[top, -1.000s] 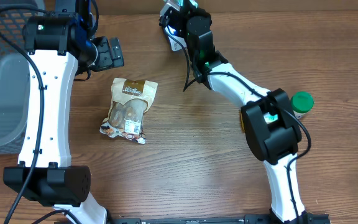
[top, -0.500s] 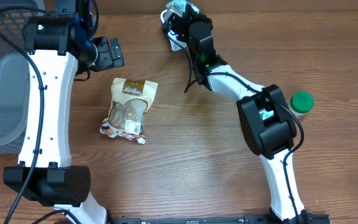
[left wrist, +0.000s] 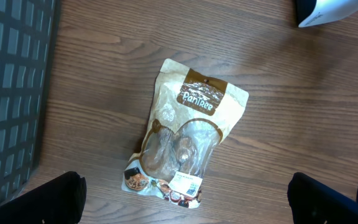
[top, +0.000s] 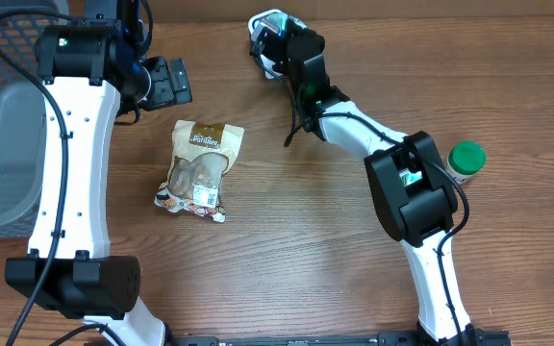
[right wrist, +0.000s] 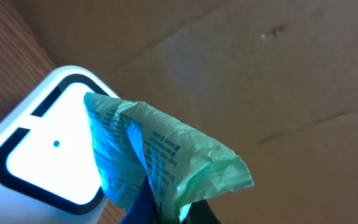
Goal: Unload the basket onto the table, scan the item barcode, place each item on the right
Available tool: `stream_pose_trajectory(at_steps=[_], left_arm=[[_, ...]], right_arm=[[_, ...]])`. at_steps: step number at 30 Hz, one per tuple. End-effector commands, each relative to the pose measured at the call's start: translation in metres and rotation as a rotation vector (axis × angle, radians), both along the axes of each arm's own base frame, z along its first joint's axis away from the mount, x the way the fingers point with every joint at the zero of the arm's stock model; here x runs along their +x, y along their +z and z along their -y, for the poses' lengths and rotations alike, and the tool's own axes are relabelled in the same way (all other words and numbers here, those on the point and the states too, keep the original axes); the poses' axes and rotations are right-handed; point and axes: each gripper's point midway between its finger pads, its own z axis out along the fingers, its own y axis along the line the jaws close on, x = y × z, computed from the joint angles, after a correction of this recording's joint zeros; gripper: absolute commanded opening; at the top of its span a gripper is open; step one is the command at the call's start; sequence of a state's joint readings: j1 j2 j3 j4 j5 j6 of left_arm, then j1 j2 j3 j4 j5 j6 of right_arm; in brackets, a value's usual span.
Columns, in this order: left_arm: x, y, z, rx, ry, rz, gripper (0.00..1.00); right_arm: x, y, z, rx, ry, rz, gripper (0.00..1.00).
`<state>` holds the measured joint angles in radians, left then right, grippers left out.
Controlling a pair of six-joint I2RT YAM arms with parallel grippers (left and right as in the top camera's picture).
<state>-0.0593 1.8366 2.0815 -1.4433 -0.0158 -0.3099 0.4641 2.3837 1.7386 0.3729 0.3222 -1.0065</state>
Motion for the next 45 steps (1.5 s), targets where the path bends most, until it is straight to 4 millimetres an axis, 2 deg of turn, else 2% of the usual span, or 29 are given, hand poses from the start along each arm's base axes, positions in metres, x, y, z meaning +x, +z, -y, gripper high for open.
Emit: stream_pose_trajectory(at_steps=[1, 15, 23, 26, 28, 34, 37, 41, 45], left_arm=[[0.003, 0.004, 0.004, -0.002, -0.019, 0.017, 1.00], [0.003, 0.004, 0.004, -0.002, -0.019, 0.017, 1.00], [0.003, 0.004, 0.004, -0.002, -0.019, 0.017, 0.99], [0.003, 0.004, 0.004, -0.002, -0.019, 0.017, 0.99], [0.003, 0.004, 0.004, -0.002, -0.019, 0.017, 0.99], [0.003, 0.004, 0.004, -0.002, -0.019, 0.017, 1.00], [0.003, 0.004, 0.004, -0.002, -0.019, 0.017, 0.99], [0.003, 0.004, 0.004, -0.002, -0.019, 0.017, 0.99], [0.003, 0.004, 0.004, -0.002, -0.019, 0.017, 1.00]], right_arm=[[-0.002, 0.009, -0.014, 0.011, 0.026, 0.002, 0.04], [-0.026, -0.031, -0.036, -0.068, 0.069, -0.152, 0.04], [-0.029, -0.035, -0.038, -0.079, 0.072, -0.172, 0.04], [-0.028, -0.025, -0.034, -0.075, 0.050, -0.151, 0.04], [-0.027, -0.011, -0.032, -0.030, 0.036, -0.138, 0.04], [-0.032, 0.055, -0.027, 0.186, -0.007, -0.088, 0.04], [-0.045, 0.083, -0.023, 0.312, -0.023, -0.131, 0.04], [-0.068, 0.084, -0.018, 0.442, -0.059, -0.280, 0.04], [-0.106, 0.058, -0.012, 0.572, -0.134, -0.547, 0.04]])
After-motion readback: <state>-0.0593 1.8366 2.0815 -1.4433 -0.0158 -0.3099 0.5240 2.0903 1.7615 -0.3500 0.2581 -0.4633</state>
